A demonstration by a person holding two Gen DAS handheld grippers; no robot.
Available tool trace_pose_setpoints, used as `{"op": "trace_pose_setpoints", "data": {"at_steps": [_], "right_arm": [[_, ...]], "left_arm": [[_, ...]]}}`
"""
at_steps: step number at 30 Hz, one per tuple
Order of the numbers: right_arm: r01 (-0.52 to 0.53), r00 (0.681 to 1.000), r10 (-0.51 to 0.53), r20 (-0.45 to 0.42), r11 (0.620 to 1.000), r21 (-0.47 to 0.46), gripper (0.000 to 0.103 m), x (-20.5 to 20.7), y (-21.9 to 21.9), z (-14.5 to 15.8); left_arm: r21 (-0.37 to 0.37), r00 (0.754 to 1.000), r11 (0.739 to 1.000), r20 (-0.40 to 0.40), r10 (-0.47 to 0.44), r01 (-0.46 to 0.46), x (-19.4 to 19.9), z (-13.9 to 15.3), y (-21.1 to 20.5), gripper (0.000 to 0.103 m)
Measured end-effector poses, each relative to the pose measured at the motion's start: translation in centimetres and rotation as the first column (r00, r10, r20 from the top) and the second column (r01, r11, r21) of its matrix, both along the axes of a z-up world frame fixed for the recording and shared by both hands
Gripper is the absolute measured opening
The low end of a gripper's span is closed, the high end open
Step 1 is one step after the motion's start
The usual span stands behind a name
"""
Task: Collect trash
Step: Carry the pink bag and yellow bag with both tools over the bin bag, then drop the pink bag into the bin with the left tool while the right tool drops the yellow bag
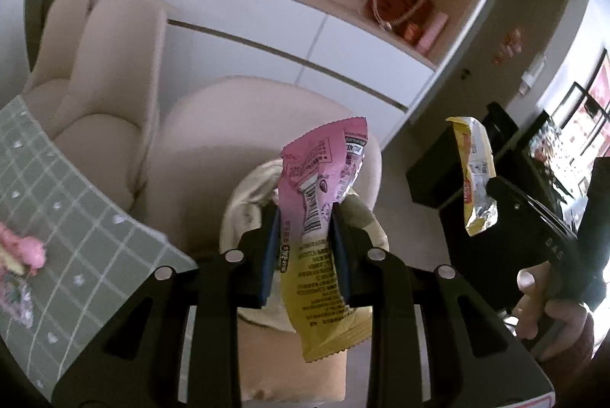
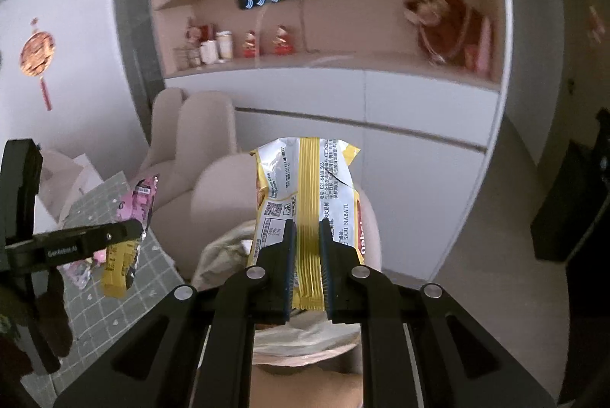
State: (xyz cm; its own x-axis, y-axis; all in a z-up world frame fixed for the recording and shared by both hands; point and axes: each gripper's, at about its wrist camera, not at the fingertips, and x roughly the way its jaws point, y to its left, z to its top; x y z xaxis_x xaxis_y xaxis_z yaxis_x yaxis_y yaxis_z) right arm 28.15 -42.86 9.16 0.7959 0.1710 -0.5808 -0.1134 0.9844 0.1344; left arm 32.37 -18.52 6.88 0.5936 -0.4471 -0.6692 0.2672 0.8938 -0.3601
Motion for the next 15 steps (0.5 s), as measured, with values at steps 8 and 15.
{"op": "trace_pose_setpoints", "data": {"at_steps": [8, 15], "right_arm": [[0.033, 0.999, -0.033, -0.042, 0.999, 0.000, 0.013, 1.2, -1.1, -1.8], [0.051, 0.998, -0.051, -0.044, 0.999, 0.001, 0.013, 0.6, -1.6, -1.9]], "left_arm": [[0.002, 0.996, 0.998, -0.048, -0.069, 0.069, 3.6, -2.8, -4.6, 0.026], [0.024, 0.995, 0.998, -0.078, -0.061, 0.063, 5.0, -4.5, -6.2, 0.050]]}}
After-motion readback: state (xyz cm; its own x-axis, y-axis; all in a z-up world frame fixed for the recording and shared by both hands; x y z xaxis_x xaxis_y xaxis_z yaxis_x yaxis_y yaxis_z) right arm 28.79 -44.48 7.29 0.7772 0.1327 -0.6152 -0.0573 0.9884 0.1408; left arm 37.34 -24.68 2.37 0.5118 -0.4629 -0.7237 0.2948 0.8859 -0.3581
